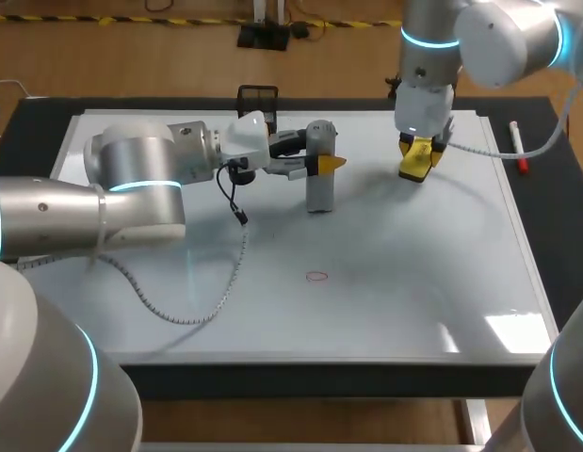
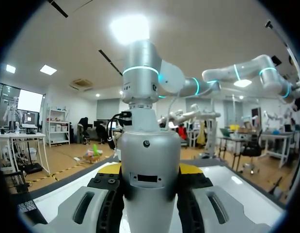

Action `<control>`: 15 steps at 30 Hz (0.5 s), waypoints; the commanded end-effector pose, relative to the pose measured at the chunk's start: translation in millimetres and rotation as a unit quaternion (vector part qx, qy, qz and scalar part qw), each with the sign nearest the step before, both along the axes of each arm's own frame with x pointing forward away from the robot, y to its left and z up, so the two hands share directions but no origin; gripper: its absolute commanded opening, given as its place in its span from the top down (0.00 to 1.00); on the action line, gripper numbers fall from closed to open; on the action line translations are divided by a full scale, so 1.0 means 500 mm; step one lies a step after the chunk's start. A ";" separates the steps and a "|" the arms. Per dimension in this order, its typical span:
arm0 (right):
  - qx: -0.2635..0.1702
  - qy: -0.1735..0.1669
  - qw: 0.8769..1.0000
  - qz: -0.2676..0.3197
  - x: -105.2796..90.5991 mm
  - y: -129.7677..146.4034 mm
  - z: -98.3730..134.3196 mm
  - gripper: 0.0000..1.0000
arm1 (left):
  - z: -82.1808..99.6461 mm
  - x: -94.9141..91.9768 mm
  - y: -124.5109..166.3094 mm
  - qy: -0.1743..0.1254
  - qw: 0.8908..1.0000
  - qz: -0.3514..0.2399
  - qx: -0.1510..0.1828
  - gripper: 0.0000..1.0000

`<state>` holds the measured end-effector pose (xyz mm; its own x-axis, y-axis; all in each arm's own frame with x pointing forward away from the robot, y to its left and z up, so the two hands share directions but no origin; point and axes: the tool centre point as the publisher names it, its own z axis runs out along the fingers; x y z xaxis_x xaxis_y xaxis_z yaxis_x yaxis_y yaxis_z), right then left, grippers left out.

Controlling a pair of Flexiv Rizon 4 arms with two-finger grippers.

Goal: Pick up the inspection probe, press it on each red-marked spot on the whiteboard one by one, put down the probe, pick up the eraser, and wipe off all the red marks.

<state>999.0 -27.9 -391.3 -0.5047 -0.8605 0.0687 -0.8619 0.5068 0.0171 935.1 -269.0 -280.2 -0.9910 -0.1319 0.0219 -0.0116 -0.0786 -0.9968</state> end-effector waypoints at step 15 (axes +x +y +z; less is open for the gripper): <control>-0.002 0.001 1.000 0.001 0.002 0.000 0.001 1.00 | 0.020 -0.002 0.011 0.000 1.000 0.003 -0.005 1.00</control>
<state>999.0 -27.9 -391.3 -0.5047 -0.8606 0.0687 -0.8619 0.5068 0.0171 936.7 -268.1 -276.0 -0.9903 -0.1374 0.0188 -0.0075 -0.0822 -0.9966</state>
